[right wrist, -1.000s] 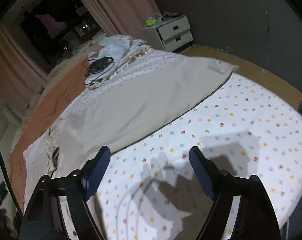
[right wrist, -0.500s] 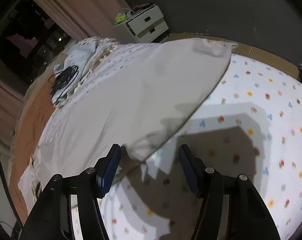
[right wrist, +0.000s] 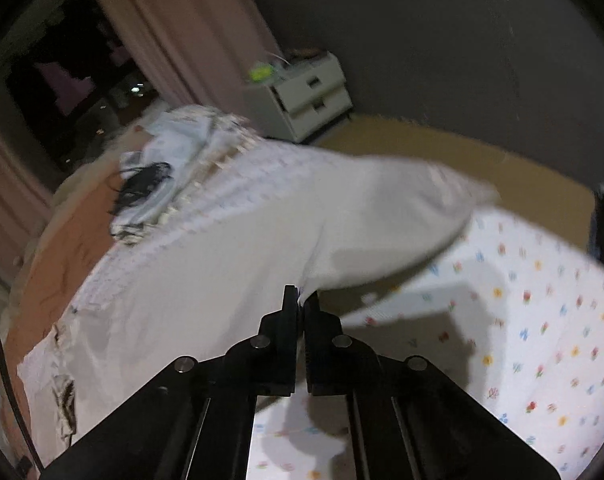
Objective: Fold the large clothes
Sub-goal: 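Grasp the other sleeve with the right gripper and lift it, then fold the held sleeve over the jacket body with the right gripper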
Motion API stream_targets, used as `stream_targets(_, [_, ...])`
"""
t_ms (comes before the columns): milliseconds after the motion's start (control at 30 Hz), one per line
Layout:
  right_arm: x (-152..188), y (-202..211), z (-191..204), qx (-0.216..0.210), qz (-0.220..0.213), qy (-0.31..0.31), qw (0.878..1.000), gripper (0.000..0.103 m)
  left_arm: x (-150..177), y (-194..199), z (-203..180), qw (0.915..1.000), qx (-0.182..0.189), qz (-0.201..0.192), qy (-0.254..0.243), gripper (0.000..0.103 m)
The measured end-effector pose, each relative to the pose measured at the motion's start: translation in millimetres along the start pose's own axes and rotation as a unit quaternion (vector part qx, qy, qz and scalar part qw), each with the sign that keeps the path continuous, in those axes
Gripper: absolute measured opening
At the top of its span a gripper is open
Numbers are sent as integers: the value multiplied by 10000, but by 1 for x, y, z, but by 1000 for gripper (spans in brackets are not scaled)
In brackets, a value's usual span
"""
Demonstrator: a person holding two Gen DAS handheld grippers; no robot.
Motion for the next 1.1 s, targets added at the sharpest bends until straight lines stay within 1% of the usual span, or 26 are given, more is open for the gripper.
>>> stream_targets(133, [0, 41, 51, -319, -223, 483, 9981, 0, 2, 16, 16, 9998, -34, -99, 143, 94])
stream_targets(300, [16, 92, 108, -726, -369, 946, 9922, 0, 9, 36, 35, 9986, 17, -324, 417, 94])
stream_targets(367, [28, 112, 135, -925, -366, 1066, 9893, 0, 10, 37, 43, 9979, 94, -318, 561, 94])
stream_targets(400, [33, 118, 142, -990, -358, 1106, 9883, 0, 10, 38, 48, 9975, 111, -333, 612, 94])
stream_targets(467, [48, 135, 167, -1190, -343, 1205, 9850, 0, 10, 42, 57, 9965, 90, -402, 722, 94])
stream_targets(500, [52, 141, 166, -1255, -328, 1225, 9840, 0, 11, 44, 61, 9957, 132, -437, 803, 94])
stream_targets(533, [63, 146, 176, -1314, -275, 1274, 9827, 0, 12, 46, 66, 9949, 170, -468, 879, 94])
stream_targets(633, [85, 154, 192, -1384, -150, 1334, 9812, 0, 17, 48, 77, 9932, 190, -490, 1037, 94])
stream_targets(767, [98, 161, 206, -1480, -18, 1352, 9797, 0, 21, 51, 91, 9910, 236, -517, 1211, 94])
stream_targets(800, [101, 162, 210, -1500, 14, 1360, 9793, 0, 22, 52, 95, 9897, 296, -530, 1294, 94])
stream_targets(933, [115, 162, 227, -1548, 157, 1420, 9775, 0, 26, 54, 107, 9874, 310, -560, 1449, 94])
stream_targets(1000, [120, 153, 236, -1561, 276, 1440, 9768, 0, 28, 55, 112, 9862, 323, -567, 1523, 94])
stream_targets(1100, [139, 151, 246, -1578, 414, 1479, 9755, 0, 31, 53, 116, 9862, 346, -532, 1528, 94])
Point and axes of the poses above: each gripper's, at about its wrist camera, not at the fingertips, and y roughly against the way its jaws point, z to its left, x to its underside, the point moved 5 cm from there along -y, roughly the way its jaws point, and after that the axes turned 15 degrees about -y, right-handed, at the moved point
